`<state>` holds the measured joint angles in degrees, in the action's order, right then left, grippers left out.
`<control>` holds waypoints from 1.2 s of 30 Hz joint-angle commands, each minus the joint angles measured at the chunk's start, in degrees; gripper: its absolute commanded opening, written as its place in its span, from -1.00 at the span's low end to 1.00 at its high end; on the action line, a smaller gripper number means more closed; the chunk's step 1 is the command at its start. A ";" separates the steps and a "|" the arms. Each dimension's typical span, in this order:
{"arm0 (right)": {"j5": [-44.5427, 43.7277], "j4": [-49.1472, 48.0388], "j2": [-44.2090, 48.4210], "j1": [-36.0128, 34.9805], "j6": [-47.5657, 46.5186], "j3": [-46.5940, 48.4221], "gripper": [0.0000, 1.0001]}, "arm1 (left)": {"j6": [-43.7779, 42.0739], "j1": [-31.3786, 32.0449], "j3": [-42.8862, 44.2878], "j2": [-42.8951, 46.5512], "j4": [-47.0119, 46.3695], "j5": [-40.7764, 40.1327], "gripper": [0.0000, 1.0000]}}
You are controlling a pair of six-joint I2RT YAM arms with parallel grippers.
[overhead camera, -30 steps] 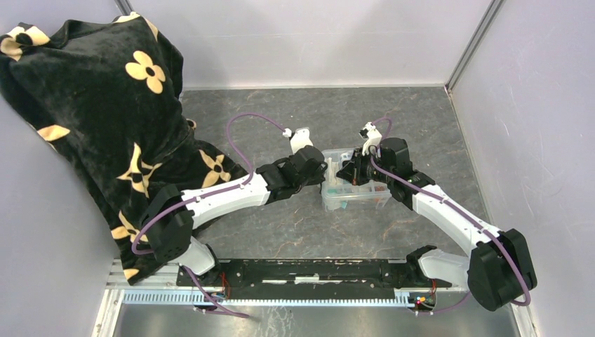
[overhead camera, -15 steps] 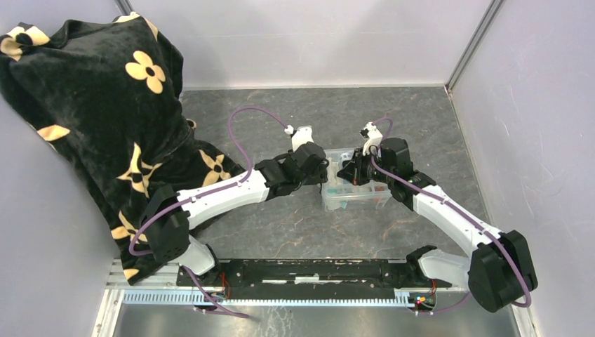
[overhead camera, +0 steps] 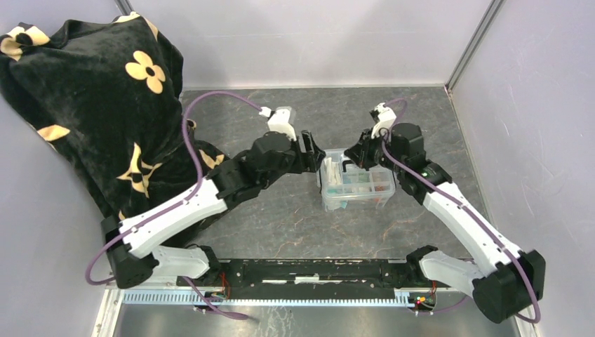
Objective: Organize the medicine kit
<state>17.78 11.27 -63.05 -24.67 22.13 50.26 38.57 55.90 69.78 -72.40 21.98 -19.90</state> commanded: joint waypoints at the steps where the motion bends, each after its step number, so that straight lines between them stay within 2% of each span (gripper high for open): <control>1: -10.19 5.48 6.44 -0.15 -5.91 4.49 -0.58 | -5.90 0.08 1.07 7.28 2.77 -6.34 0.62; 5: -18.85 12.22 12.63 -0.14 -10.21 3.26 -0.37 | -6.71 0.04 -0.91 13.49 10.03 -16.72 0.76; 8: -24.58 16.88 18.11 -0.14 -12.97 1.72 -0.28 | -5.56 0.09 -2.64 19.07 14.98 -21.54 0.82; 14: -34.56 23.61 28.16 -0.15 -14.31 -1.72 0.09 | -1.65 0.09 -9.55 30.95 20.65 -25.46 0.98; 18: -41.00 25.50 34.20 -0.17 -13.47 -5.79 0.41 | -0.47 0.09 -11.80 37.22 24.20 -26.74 1.00; 20: -43.79 25.82 36.84 -0.16 -12.63 -8.20 0.50 | -0.54 0.09 -12.10 39.54 26.42 -27.49 1.00; 24: -46.85 24.27 41.99 -0.14 -10.25 -11.10 0.93 | -2.08 0.04 -12.49 42.82 29.95 -28.91 1.00; 36: -51.26 17.89 52.80 -0.15 -10.02 -19.02 0.96 | -2.67 0.17 -17.51 50.42 29.86 -30.37 1.00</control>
<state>-29.21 32.08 -12.71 -24.64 11.55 33.50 36.12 55.90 53.34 -23.33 53.08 -48.07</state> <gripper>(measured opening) 0.979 0.994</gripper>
